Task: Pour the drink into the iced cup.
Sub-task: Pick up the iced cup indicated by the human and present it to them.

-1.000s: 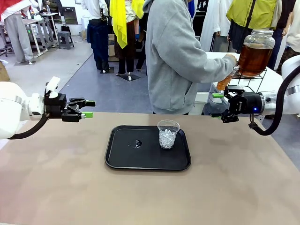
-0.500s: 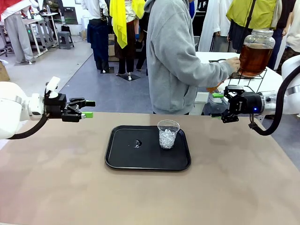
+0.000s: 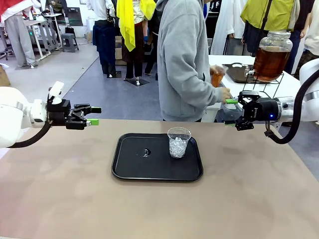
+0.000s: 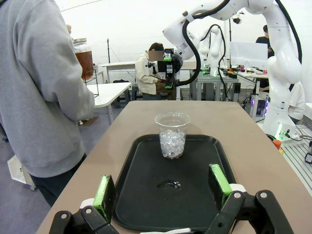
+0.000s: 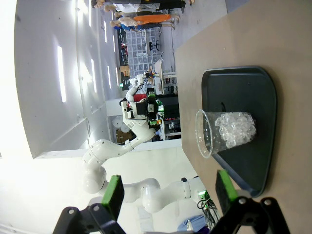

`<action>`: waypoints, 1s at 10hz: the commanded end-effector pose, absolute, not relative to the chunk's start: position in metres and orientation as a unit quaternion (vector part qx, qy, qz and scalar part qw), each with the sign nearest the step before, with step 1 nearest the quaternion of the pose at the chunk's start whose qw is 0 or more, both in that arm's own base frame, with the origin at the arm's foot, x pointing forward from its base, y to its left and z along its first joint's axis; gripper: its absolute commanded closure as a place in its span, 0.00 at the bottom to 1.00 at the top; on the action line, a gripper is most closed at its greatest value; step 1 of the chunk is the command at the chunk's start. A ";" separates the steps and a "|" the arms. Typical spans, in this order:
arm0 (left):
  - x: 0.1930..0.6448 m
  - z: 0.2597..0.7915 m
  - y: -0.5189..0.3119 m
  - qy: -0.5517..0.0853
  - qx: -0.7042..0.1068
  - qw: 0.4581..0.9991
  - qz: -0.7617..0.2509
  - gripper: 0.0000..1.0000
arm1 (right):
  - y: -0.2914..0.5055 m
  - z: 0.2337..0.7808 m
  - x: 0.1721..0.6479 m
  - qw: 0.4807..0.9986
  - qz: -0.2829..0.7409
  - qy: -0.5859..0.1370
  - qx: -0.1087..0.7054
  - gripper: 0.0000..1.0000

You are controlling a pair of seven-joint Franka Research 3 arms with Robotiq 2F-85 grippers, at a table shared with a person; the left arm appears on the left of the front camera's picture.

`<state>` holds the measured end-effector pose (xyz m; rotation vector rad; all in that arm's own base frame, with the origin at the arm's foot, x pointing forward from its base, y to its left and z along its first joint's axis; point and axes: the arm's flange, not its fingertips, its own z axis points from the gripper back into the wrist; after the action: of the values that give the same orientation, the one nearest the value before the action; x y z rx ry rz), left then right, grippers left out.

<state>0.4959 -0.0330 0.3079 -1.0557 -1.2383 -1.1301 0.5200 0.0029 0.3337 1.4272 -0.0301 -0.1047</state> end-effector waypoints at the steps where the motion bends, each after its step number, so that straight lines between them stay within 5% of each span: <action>1: 0.497 0.310 -0.035 -0.527 -0.444 0.548 -0.474 0.00 | 0.003 0.335 0.520 0.754 -0.047 -0.015 0.655 0.00; 10: 0.497 0.310 -0.035 -0.527 -0.444 0.548 -0.474 0.00 | 0.003 0.335 0.520 0.754 -0.047 -0.015 0.655 0.00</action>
<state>0.4959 -0.0330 0.3079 -1.0557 -1.2383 -1.1301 0.5200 0.0029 0.3337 1.4272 -0.0301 -0.1046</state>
